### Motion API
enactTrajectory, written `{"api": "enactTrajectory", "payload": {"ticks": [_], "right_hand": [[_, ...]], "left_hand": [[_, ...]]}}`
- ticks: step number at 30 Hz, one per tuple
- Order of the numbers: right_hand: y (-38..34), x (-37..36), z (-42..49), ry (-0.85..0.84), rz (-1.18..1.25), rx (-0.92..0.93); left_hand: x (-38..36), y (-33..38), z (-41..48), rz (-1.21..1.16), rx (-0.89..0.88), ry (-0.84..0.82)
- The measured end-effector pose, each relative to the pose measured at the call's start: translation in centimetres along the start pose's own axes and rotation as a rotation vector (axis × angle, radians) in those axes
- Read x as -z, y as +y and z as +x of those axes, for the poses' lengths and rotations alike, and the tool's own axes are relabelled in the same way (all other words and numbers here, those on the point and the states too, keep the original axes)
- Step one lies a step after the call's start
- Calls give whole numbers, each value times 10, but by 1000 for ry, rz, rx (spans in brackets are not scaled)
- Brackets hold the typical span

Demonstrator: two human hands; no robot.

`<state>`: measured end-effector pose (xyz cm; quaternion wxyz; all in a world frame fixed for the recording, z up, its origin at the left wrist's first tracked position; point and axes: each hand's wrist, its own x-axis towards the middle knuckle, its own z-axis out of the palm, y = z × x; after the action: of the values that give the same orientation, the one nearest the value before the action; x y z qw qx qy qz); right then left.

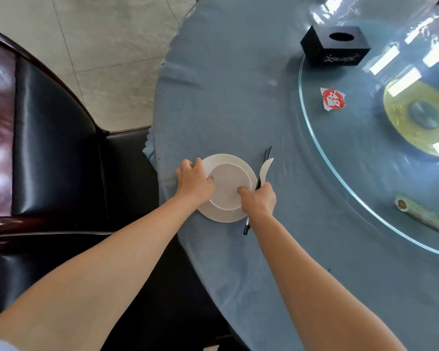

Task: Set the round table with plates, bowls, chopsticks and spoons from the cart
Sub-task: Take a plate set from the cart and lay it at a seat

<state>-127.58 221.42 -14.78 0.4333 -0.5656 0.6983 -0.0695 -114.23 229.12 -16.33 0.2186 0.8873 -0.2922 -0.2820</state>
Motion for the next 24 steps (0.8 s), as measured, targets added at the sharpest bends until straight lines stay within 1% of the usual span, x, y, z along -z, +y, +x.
{"api": "enactTrajectory", "payload": {"ticks": [4, 6, 7, 8, 9, 10, 11, 12, 13, 15, 16, 17, 18, 19, 22, 24], "right_hand": [[0, 10, 3, -36, -12, 42], [4, 20, -4, -5, -30, 87], [6, 26, -11, 38, -23, 109], [8, 31, -18, 86, 2, 134], [10, 36, -28, 122, 54, 166], [10, 39, -38, 129, 127, 197], [10, 41, -51, 104, 204, 220], [9, 42, -65, 52, 265, 233], [8, 42, -79, -21, 311, 243], [8, 40, -103, -164, 386, 240], [10, 41, -111, -216, 422, 221], [11, 43, -117, -256, 460, 199], [13, 46, -122, -296, 508, 175], [16, 49, -125, -345, 577, 137], [24, 58, -136, -534, 854, -54], [31, 61, -141, -584, 890, -79]], "left_hand": [[2, 2, 0, -95, 21, -40], [10, 3, -4, -95, 91, -46], [15, 5, -9, -87, 117, 14], [19, 9, -16, -113, 94, 119], [22, 16, -25, -194, 19, 234], [25, 26, -35, -312, -78, 310], [27, 38, -46, -440, -146, 301], [29, 50, -56, -547, -160, 193], [30, 63, -66, -642, -129, 22], [31, 80, -84, -822, 12, -350], [33, 82, -92, -906, 88, -494], [35, 80, -99, -957, 131, -591], [36, 75, -105, -979, 137, -643], [37, 70, -109, -985, 121, -660], [36, 59, -118, -957, 42, -653], [35, 54, -124, -908, 28, -637]]}}
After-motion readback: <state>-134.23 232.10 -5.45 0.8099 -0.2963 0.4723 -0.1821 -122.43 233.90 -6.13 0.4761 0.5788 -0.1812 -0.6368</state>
